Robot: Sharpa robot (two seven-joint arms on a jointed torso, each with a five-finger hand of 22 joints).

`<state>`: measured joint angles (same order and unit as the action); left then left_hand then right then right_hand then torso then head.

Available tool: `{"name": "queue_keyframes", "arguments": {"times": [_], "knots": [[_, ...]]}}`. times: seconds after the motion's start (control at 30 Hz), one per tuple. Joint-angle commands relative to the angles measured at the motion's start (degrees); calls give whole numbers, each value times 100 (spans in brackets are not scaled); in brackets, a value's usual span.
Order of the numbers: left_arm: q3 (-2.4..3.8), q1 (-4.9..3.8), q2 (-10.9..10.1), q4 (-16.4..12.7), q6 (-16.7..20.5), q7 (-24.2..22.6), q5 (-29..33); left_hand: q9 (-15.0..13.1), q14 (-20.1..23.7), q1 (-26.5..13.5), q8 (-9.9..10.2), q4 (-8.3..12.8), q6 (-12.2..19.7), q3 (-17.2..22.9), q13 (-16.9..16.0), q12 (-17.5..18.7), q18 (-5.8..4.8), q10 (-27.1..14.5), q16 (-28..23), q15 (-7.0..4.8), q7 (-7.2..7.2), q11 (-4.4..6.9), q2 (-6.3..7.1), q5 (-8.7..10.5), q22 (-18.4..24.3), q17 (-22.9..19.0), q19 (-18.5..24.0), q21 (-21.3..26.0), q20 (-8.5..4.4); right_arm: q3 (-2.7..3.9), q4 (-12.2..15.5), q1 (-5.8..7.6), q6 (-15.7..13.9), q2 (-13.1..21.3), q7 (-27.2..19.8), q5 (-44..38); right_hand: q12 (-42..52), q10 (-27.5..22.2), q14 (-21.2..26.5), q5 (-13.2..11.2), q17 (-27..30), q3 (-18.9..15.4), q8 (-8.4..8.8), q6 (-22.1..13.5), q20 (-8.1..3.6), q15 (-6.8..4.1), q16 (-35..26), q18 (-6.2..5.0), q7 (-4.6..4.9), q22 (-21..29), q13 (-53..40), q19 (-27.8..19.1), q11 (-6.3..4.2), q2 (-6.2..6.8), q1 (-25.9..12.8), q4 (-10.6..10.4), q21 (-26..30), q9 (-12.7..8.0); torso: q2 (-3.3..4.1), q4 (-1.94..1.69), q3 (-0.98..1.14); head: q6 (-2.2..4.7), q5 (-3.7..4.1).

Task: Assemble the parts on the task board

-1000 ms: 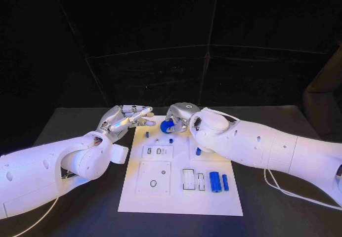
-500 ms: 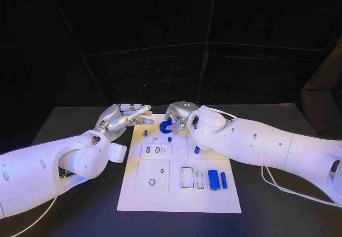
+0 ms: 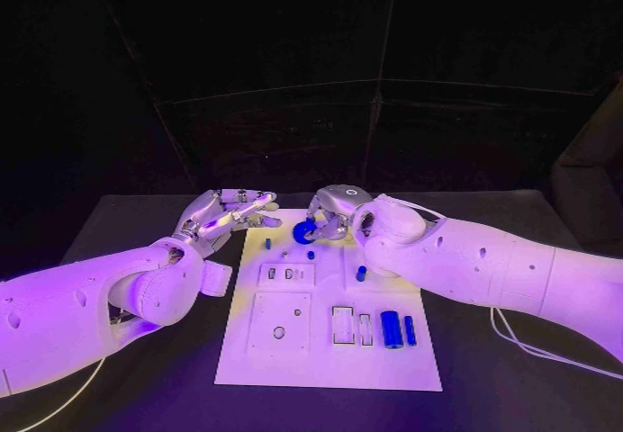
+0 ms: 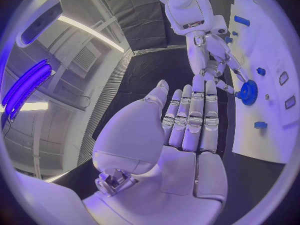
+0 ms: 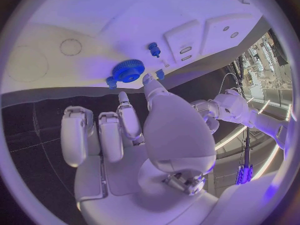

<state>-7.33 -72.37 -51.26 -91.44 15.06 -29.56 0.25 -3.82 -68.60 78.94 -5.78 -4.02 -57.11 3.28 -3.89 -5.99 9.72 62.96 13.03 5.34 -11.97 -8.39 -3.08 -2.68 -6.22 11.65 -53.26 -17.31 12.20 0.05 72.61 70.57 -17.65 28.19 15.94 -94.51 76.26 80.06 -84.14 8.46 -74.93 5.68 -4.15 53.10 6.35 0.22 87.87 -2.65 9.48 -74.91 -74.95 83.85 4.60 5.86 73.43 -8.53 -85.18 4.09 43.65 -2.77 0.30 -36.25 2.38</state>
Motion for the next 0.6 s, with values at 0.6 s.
{"name": "queue_keyframes", "arguments": {"times": [0.6], "knots": [[2,-15,54,213,-76,-37,-1,2,-29,14,24,39,-44,47,5,43,85,74,-42,-6,3,-2,-19,-22,18,23,-51,28,-18,0,737,16,-347,2224,-1657,1924,52,17,-493,297,-1095,-20,23,13,4,2,48,15,7,-372,-99,-33,-8,17,422,268,42,-17,-28,112,54,96,87]]}}
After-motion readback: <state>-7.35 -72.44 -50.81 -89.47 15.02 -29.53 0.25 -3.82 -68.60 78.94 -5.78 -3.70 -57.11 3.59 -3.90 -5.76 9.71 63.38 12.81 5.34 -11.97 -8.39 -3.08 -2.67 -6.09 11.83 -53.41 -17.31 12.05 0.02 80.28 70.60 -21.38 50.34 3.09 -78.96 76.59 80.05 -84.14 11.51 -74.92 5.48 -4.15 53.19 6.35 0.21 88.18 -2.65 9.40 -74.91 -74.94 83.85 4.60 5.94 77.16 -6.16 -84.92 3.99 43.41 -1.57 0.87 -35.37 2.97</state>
